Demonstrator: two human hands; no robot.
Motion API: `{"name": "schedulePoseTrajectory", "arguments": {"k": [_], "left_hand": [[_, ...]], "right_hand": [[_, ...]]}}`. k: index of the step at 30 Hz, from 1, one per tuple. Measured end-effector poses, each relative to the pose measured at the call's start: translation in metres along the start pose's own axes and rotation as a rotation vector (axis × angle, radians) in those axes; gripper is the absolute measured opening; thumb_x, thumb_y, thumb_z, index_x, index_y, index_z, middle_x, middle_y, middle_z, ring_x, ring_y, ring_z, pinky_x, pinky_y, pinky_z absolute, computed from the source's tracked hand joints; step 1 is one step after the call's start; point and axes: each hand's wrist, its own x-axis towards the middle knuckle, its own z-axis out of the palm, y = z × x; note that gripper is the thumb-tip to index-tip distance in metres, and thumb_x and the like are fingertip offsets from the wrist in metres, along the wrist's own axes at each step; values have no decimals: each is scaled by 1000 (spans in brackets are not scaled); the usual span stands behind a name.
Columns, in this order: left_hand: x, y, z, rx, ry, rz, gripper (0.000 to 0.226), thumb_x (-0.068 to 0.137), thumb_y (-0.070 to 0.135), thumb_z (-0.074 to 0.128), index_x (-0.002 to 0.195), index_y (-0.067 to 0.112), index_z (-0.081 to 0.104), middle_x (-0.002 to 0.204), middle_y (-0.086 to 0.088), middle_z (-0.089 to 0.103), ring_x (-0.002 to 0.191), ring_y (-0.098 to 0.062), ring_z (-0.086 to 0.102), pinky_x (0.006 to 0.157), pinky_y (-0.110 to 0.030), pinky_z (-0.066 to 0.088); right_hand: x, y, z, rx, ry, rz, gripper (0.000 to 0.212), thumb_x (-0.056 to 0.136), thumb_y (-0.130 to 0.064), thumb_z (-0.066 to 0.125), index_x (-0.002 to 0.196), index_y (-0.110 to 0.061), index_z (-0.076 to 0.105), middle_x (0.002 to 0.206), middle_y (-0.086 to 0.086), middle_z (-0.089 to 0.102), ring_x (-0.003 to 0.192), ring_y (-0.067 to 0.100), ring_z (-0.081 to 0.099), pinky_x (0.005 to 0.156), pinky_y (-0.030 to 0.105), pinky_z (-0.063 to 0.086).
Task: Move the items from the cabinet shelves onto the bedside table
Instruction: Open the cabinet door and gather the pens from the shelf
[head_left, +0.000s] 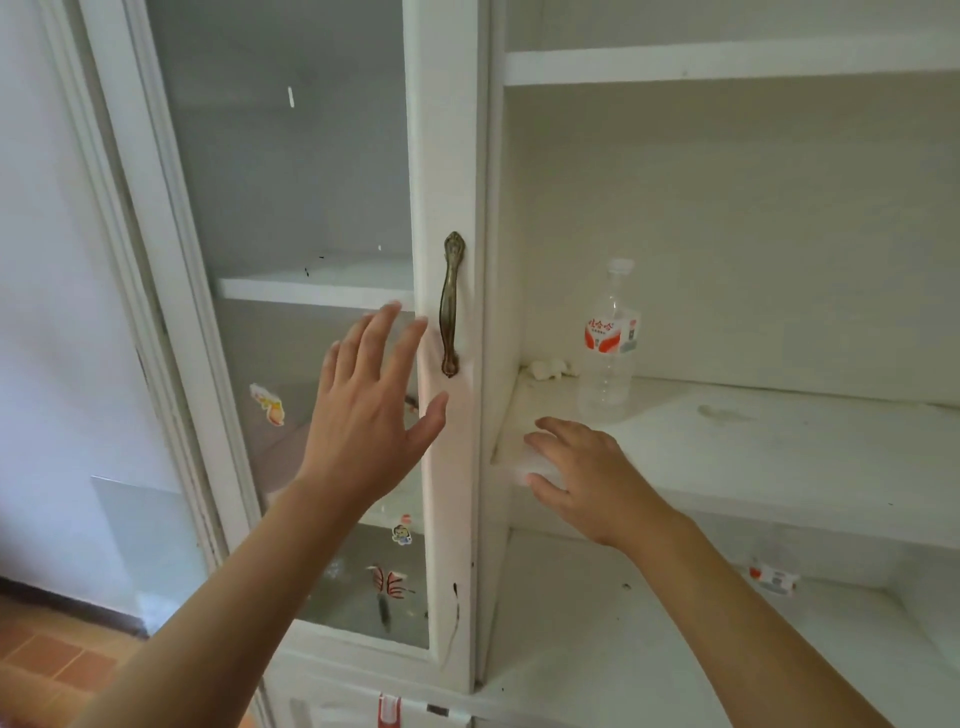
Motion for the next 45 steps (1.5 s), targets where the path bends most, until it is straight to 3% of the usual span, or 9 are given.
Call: {"name": "schedulePoseTrajectory", "arguments": {"k": [8, 22, 28, 36, 40, 45], "left_hand": [[32, 6, 17, -14, 101, -24, 80, 97, 59, 54, 162, 23, 25, 170, -8, 20, 159, -28, 15, 125, -57, 22], [59, 11, 23, -49, 294, -42, 79, 95, 50, 58, 162, 17, 31, 170, -10, 26, 158, -30, 20, 122, -57, 28], [56, 12, 17, 25, 285, -39, 80, 95, 50, 58, 163, 17, 30, 170, -9, 28, 157, -27, 26, 121, -54, 32], [48, 17, 8, 69, 261, -69, 81, 95, 50, 56, 164, 20, 27, 171, -3, 26, 158, -20, 23, 127, -47, 24], [41, 17, 1, 60, 291, -45, 79, 94, 44, 61, 163, 17, 31, 169, -4, 31, 156, -20, 30, 120, -55, 35], [30, 14, -13, 12, 281, -32, 80, 94, 37, 65, 162, 13, 31, 168, -6, 33, 155, -20, 31, 117, -59, 38]], "right_hand": [[10, 17, -7, 57, -60, -51, 55, 103, -54, 50, 151, -28, 48, 157, -12, 42, 145, 12, 36, 118, 33, 30], [14, 23, -4, 61, -51, -76, 61, 101, -56, 50, 156, -31, 42, 163, -13, 35, 148, 9, 31, 122, 30, 24], [13, 23, -5, 69, -61, -86, 63, 101, -56, 53, 156, -29, 42, 162, -11, 36, 148, 11, 31, 122, 31, 24], [14, 30, -3, 64, -84, -120, 68, 98, -61, 50, 158, -32, 36, 165, -13, 30, 150, 11, 27, 124, 32, 22], [15, 33, -4, 62, -92, -143, 68, 98, -62, 49, 157, -33, 35, 164, -14, 29, 150, 11, 27, 123, 32, 22], [19, 40, 2, 66, -76, -171, 69, 97, -66, 48, 157, -37, 33, 164, -18, 27, 150, 8, 25, 124, 30, 21]]}}
